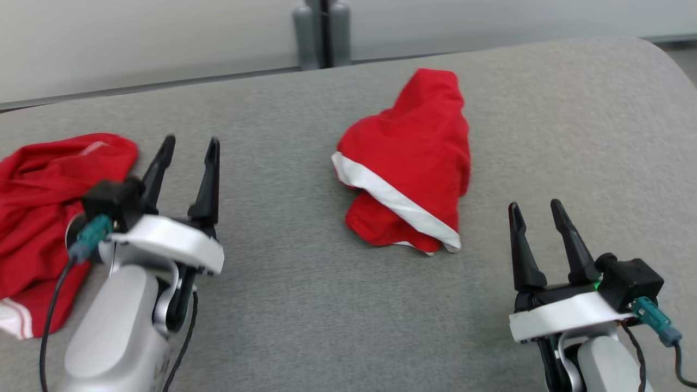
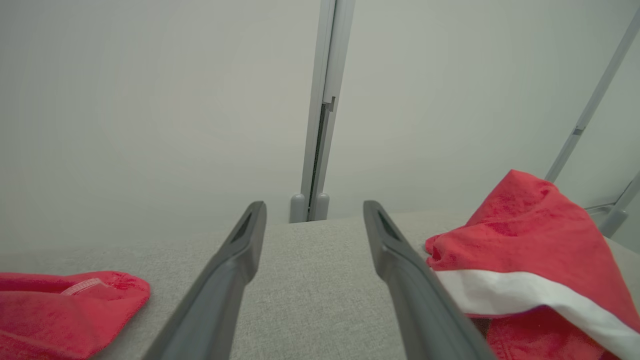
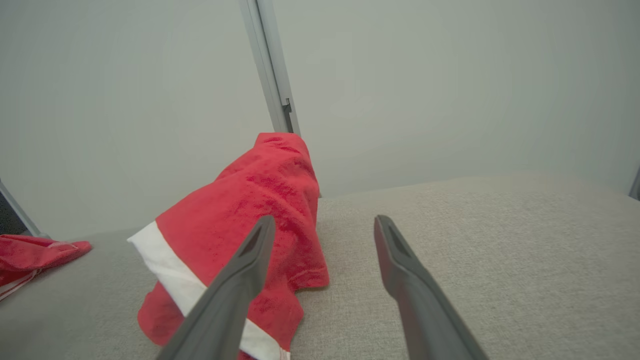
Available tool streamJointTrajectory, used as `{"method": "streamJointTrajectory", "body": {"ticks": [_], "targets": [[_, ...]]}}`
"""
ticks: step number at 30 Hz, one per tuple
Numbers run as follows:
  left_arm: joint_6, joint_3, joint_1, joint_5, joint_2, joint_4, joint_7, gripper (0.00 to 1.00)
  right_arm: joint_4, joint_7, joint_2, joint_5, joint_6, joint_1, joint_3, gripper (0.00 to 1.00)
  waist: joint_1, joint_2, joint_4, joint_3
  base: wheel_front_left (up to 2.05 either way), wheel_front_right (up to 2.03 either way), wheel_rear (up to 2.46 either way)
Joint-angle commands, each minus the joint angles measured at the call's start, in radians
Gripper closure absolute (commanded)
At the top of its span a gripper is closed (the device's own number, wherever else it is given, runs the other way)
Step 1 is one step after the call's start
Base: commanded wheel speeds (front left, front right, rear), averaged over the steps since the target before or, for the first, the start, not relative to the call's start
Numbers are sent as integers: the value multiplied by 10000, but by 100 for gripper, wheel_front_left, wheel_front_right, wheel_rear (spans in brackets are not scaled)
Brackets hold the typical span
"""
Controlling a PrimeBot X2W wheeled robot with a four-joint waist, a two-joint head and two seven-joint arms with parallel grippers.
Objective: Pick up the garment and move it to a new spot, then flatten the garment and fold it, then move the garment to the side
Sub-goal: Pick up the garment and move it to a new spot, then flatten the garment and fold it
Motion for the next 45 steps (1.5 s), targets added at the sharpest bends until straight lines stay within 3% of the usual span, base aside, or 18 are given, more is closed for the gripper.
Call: {"method": "streamJointTrajectory", "body": {"ticks": [1,5,14,24,44,45], "targets": [[-140,99,483,13,94,-169,-100,0,70,-60,-27,-134,0,193,30,0,0,0,699,-484,0,0,0],[-319,383,1529,127,59,-788,-157,0,225,-60,-27,-512,0,487,-50,0,0,0,1241,-789,0,0,0],[-571,1410,3251,530,-760,-2055,-148,0,318,-60,-30,-727,0,860,-141,0,0,0,1709,-1005,0,0,0],[-828,1746,2995,954,-1081,-2022,-150,0,1192,-60,-26,-1916,0,848,-228,0,0,0,1652,-478,0,0,0],[-933,1465,2409,1156,-1202,-1796,-152,0,2971,-60,-27,-2419,0,-285,-696,0,0,0,1827,268,0,0,0],[-934,1420,2404,1138,-1188,-1787,-151,0,3044,-60,-27,-2469,0,-348,-716,30,0,0,1835,281,0,0,0]]}}
